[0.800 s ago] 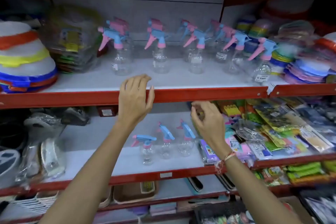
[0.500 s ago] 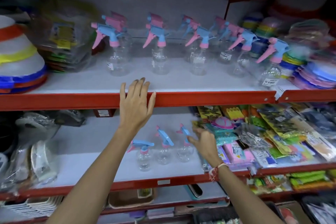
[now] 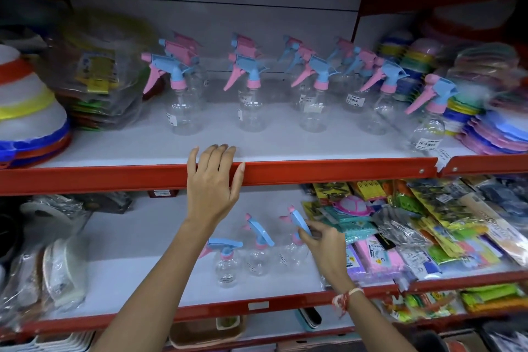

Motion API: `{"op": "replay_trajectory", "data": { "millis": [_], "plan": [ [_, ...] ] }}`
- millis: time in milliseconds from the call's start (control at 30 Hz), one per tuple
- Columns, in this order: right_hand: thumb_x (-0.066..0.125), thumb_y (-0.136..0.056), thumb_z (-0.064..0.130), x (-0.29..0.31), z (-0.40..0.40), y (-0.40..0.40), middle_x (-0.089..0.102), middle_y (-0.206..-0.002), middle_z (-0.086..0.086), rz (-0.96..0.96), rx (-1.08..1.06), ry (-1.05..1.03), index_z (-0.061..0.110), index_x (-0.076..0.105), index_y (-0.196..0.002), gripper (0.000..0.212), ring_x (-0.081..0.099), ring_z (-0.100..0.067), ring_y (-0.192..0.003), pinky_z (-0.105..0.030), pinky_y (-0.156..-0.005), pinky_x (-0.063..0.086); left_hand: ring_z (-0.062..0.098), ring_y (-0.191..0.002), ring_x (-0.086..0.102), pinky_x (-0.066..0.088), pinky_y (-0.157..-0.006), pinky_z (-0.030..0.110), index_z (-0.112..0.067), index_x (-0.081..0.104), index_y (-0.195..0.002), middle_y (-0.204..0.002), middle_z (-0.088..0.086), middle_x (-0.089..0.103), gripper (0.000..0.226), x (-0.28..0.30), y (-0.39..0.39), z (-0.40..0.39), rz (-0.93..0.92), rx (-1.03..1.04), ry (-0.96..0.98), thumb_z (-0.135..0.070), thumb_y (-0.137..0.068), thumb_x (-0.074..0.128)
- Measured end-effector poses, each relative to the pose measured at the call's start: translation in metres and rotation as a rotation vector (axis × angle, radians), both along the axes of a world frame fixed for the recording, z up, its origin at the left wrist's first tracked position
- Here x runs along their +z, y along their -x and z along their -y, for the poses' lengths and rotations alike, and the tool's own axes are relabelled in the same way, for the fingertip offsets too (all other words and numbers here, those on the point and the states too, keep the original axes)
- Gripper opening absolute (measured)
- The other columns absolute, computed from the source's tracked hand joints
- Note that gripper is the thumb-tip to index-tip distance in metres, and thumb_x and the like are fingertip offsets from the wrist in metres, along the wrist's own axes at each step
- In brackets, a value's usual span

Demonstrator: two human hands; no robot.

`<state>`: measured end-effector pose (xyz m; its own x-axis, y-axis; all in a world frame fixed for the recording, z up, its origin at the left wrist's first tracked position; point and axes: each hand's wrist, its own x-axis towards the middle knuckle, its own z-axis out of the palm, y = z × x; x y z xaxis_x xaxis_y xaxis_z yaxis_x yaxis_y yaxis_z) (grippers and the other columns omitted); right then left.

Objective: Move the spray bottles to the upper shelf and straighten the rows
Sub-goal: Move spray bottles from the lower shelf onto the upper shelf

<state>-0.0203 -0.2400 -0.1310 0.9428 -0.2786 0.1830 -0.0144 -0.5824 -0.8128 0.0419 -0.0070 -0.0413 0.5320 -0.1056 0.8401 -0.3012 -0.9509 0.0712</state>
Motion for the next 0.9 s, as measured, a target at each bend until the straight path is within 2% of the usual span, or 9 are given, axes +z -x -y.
{"op": "replay_trajectory", "data": {
  "millis": [100,200,333,500,600,733,900],
  "plan": [
    [0.074,-0.080,0.018,0.023,0.004,0.019,0.075,-0.065,0.011,0.054,0.002,-0.024,0.023,0.077,-0.096,0.017,0.071,-0.010,-0.066,-0.031,-0.062,0.053,0.026,-0.111,0.061,0.031,-0.111,0.047,-0.009,0.063,-0.116,-0.116,0.009,0.068,0.038,0.001,0.002,0.000,-0.019,-0.003,0.004,-0.036,-0.099,0.042],
    [0.075,-0.080,0.021,0.048,0.011,0.035,0.076,-0.071,0.012,0.121,-0.004,-0.064,0.024,0.078,-0.097,0.018,0.071,-0.006,-0.067,-0.033,-0.062,0.055,0.027,-0.112,0.061,0.032,-0.111,0.048,-0.009,0.063,-0.116,-0.118,0.010,0.068,0.038,0.003,0.004,-0.001,-0.038,-0.007,-0.008,-0.035,-0.099,0.042],
    [0.077,-0.078,0.020,0.093,0.016,0.053,0.075,-0.074,0.019,0.243,-0.013,-0.125,0.027,0.077,-0.088,0.013,0.070,-0.001,-0.071,-0.027,-0.067,0.056,0.026,-0.112,0.061,0.033,-0.111,0.049,-0.010,0.063,-0.116,-0.118,0.010,0.068,0.039,0.005,0.006,-0.002,-0.076,-0.019,-0.006,-0.037,-0.099,0.041],
    [0.078,-0.077,0.014,0.150,0.022,0.058,0.076,-0.074,0.014,0.404,0.022,-0.189,0.029,0.076,-0.086,0.017,0.069,-0.002,-0.066,-0.030,-0.067,0.057,0.027,-0.115,0.060,0.033,-0.111,0.050,-0.010,0.063,-0.118,-0.120,0.010,0.067,0.040,0.004,0.011,-0.002,-0.114,-0.011,-0.001,-0.037,-0.097,0.041],
    [0.078,-0.077,0.016,0.178,0.028,0.049,0.076,-0.075,0.015,0.502,0.019,-0.188,0.025,0.076,-0.087,0.014,0.067,0.001,-0.067,-0.022,-0.067,0.055,0.027,-0.115,0.060,0.032,-0.111,0.049,-0.011,0.064,-0.117,-0.120,0.009,0.068,0.041,0.004,0.010,-0.001,-0.122,-0.011,0.008,-0.038,-0.097,0.040],
    [0.076,-0.079,0.022,0.213,0.037,0.029,0.076,-0.080,0.014,0.596,0.025,-0.194,0.025,0.076,-0.092,0.013,0.070,-0.003,-0.075,-0.014,-0.066,0.054,0.027,-0.115,0.061,0.032,-0.110,0.048,-0.012,0.065,-0.116,-0.120,0.008,0.068,0.042,0.004,0.010,-0.001,-0.104,-0.014,0.011,-0.038,-0.097,0.038],
    [0.074,-0.082,0.021,0.243,0.043,-0.003,0.075,-0.080,0.008,0.699,0.043,-0.226,0.022,0.074,-0.096,0.014,0.067,-0.001,-0.070,-0.017,-0.064,0.053,0.028,-0.116,0.061,0.033,-0.109,0.049,-0.011,0.066,-0.117,-0.121,0.008,0.068,0.045,0.000,0.008,0.001,-0.076,-0.005,0.030,-0.039,-0.097,0.037]
  ]
}}
